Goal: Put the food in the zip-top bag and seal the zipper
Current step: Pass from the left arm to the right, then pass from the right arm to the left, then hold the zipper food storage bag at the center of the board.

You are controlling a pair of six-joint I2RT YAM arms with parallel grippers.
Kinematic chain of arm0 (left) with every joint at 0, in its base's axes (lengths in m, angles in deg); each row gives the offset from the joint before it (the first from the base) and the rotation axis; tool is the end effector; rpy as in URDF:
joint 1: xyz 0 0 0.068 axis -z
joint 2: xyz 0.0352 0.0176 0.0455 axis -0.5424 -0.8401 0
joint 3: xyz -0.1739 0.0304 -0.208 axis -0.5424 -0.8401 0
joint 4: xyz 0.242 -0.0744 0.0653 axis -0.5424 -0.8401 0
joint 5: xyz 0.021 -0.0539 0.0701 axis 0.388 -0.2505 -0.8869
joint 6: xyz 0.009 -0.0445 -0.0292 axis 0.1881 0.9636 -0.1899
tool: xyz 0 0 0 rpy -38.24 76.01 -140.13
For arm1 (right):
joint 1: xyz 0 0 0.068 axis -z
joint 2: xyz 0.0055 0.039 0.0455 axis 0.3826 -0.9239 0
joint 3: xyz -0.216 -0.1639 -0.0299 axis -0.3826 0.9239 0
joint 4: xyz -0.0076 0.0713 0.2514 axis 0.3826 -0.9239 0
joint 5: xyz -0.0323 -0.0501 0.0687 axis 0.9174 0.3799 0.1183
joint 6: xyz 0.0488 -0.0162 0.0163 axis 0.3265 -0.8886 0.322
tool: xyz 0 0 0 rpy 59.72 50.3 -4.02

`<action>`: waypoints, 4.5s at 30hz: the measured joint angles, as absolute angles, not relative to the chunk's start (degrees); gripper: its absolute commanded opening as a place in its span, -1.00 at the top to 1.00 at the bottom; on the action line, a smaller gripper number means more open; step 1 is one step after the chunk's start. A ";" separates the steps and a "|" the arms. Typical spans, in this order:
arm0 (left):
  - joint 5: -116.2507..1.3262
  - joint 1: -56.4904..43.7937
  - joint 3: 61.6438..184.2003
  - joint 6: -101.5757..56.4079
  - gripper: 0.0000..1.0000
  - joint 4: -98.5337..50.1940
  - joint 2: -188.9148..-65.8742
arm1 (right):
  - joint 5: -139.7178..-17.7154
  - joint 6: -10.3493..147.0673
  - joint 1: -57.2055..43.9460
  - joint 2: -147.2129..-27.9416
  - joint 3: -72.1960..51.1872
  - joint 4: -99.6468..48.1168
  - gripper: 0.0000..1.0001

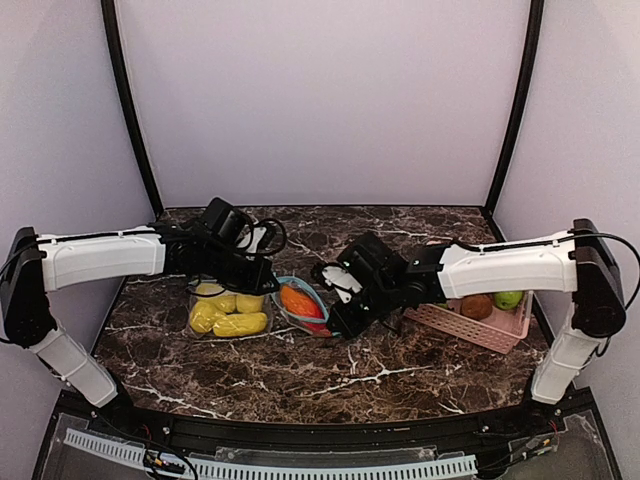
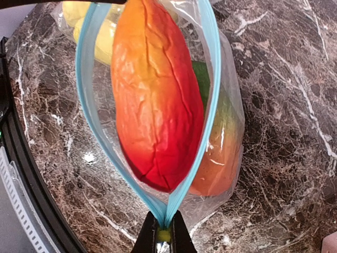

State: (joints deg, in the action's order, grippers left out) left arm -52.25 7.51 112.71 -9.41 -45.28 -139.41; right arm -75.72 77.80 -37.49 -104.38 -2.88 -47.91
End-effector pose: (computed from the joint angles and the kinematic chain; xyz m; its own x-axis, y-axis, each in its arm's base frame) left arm 0.2481 -0.2218 0.2500 -0.8015 0.1468 -0.5797 0.4635 0.7651 -0.4470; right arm 0.1800 0.3175 0.2180 -0.6301 -0.5328 -0.5649 -0.7408 0.6304 0.2317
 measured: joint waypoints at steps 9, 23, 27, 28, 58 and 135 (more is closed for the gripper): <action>-56.20 7.42 113.69 -10.90 -0.44 -47.31 -136.13 | -78.54 76.70 -37.55 -101.54 -4.74 -49.09 1.00; -44.27 7.45 106.04 -23.31 -0.39 -38.26 -124.67 | -83.63 76.77 -37.62 -101.87 -4.12 -45.16 1.00; -37.91 7.58 105.78 -28.99 -0.03 -35.20 -125.44 | -84.79 76.75 -37.60 -101.87 -2.75 -44.17 1.00; -36.38 7.71 105.78 -30.39 0.02 -34.57 -126.05 | -85.32 76.77 -37.51 -101.87 -2.16 -43.67 1.00; -38.37 14.05 106.63 -44.99 0.07 -32.30 -138.77 | -93.42 77.12 -34.71 -100.97 2.85 -37.05 1.00; -42.13 15.49 102.35 -21.04 0.13 -26.42 -135.45 | -80.51 78.08 -36.11 -93.96 9.78 -27.63 1.00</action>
